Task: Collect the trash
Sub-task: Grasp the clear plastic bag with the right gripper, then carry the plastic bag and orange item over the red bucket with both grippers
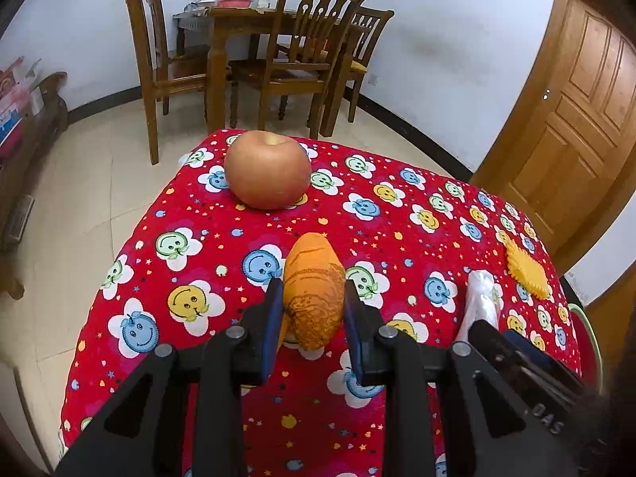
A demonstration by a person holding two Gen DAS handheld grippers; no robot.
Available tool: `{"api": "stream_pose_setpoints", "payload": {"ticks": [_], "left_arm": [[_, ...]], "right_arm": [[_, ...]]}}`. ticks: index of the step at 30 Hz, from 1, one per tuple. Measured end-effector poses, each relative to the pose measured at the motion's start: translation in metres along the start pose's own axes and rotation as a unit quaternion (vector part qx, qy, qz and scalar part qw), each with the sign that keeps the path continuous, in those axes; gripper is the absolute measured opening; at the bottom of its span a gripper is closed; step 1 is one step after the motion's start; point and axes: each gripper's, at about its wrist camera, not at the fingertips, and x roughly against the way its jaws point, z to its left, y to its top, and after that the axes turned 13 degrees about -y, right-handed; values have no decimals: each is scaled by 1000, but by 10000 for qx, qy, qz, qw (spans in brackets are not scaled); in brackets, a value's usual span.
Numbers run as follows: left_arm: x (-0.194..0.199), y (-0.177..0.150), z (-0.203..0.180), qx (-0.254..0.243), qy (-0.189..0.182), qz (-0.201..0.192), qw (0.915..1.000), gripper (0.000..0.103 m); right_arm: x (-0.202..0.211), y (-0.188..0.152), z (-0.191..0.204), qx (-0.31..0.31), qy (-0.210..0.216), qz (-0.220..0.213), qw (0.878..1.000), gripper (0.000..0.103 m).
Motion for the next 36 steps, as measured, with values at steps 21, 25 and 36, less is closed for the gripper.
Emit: {"api": "stream_pose_setpoints", "payload": {"ticks": [21, 25, 36], "left_arm": [[1, 0, 2, 46, -39, 14, 10000, 29], [2, -1, 2, 47, -36, 11, 10000, 29], [1, -1, 2, 44, -34, 11, 10000, 29]], "right_arm": [[24, -1, -20, -140, 61, -437, 9989, 31], [35, -2, -37, -251, 36, -503, 9984, 32], [67, -6, -84, -498, -232, -776, 9955, 32]]}}
